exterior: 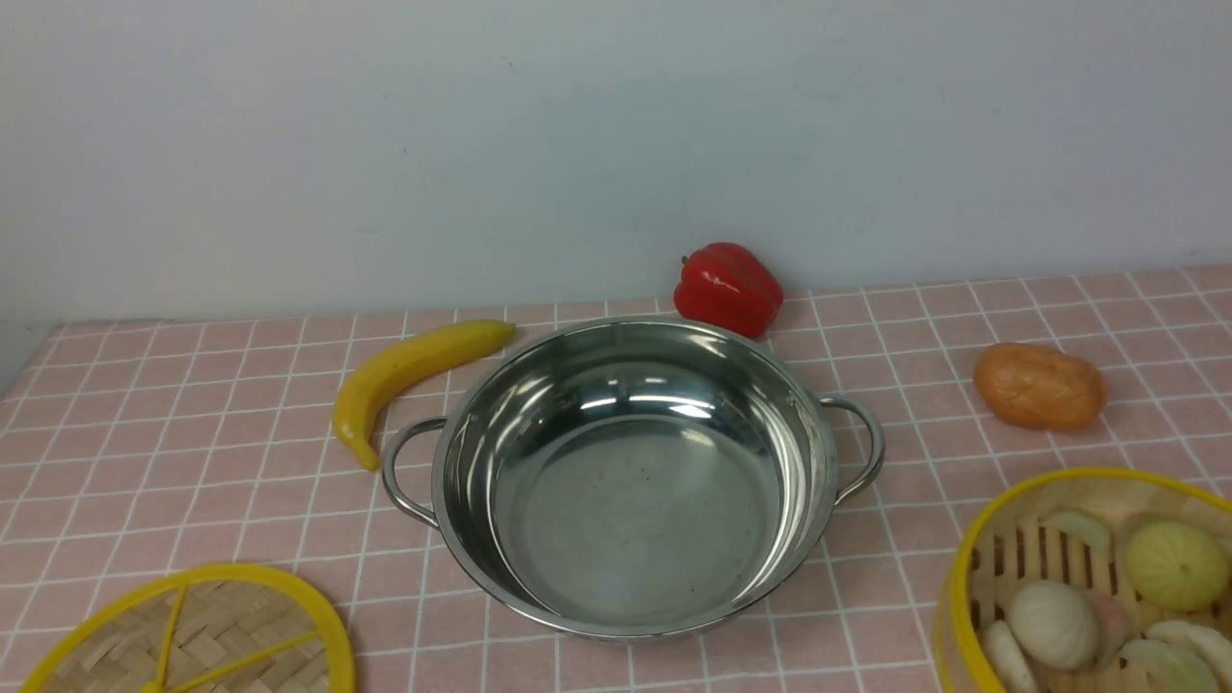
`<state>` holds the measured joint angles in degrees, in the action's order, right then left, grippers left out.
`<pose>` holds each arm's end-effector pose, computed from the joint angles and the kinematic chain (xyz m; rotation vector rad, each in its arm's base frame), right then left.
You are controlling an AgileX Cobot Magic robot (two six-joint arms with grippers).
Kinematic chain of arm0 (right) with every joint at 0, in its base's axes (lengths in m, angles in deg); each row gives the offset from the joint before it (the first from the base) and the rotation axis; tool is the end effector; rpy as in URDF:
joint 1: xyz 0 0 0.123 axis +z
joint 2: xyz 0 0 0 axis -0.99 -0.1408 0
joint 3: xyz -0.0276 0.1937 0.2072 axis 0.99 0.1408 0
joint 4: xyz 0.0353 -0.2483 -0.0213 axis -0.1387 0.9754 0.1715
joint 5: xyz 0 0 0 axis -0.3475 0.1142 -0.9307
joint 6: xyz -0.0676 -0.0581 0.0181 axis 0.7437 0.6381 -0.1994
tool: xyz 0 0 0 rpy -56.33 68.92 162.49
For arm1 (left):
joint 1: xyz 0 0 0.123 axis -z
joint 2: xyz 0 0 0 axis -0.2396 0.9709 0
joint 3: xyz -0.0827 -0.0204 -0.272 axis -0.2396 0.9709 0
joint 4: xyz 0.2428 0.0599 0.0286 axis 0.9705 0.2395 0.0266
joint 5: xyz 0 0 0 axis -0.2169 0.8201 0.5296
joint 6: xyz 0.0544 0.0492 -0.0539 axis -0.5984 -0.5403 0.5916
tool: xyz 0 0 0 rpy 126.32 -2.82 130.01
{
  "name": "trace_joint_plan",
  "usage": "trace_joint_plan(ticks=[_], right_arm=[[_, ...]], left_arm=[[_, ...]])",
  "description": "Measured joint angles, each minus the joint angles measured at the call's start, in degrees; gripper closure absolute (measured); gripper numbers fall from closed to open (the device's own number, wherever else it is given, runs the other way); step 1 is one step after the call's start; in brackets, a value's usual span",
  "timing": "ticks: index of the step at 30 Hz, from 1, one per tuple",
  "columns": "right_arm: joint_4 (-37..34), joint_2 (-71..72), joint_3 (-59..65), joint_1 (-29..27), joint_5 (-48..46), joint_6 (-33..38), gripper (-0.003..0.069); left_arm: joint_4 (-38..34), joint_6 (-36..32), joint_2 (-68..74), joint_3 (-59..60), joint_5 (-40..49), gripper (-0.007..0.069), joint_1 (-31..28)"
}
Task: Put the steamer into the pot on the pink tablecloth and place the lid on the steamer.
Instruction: 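Reach for and grasp the rim of the bamboo steamer holding the buns with the right gripper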
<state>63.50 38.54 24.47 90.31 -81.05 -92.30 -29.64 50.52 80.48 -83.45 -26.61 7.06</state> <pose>0.0526 0.0117 0.1788 -0.0104 1.8528 0.2605 0.0533 0.0076 0.1801 -0.0523 1.8326 0.1467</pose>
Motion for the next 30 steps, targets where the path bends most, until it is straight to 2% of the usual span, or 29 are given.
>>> trace_joint_plan(ticks=[17, 19, 22, 25, 30], right_arm=[[-0.3, 0.0, 0.04, 0.0, 0.92, 0.0, 0.0416], [-3.62, 0.0, -0.09, 0.0, 4.79, -0.87, 0.0416], [-8.18, 0.11, -5.35, 0.0, 5.75, -1.1, 0.0416], [-8.77, 0.16, -11.48, 0.0, 4.13, -1.43, 0.0416], [-14.36, 0.19, -19.6, 0.0, -2.49, -5.13, 0.0416]], left_arm=[[0.0, 0.0, 0.0, 0.0, 0.0, 0.0382, 0.0], [0.0, 0.0, 0.0, 0.0, 0.0, 0.0382, 0.0], [0.0, 0.0, 0.0, 0.0, 0.0, 0.0382, 0.0], [0.0, 0.0, 0.0, 0.0, 0.0, 0.0382, 0.0], [0.0, 0.0, 0.0, 0.0, 0.0, 0.0382, 0.0]])
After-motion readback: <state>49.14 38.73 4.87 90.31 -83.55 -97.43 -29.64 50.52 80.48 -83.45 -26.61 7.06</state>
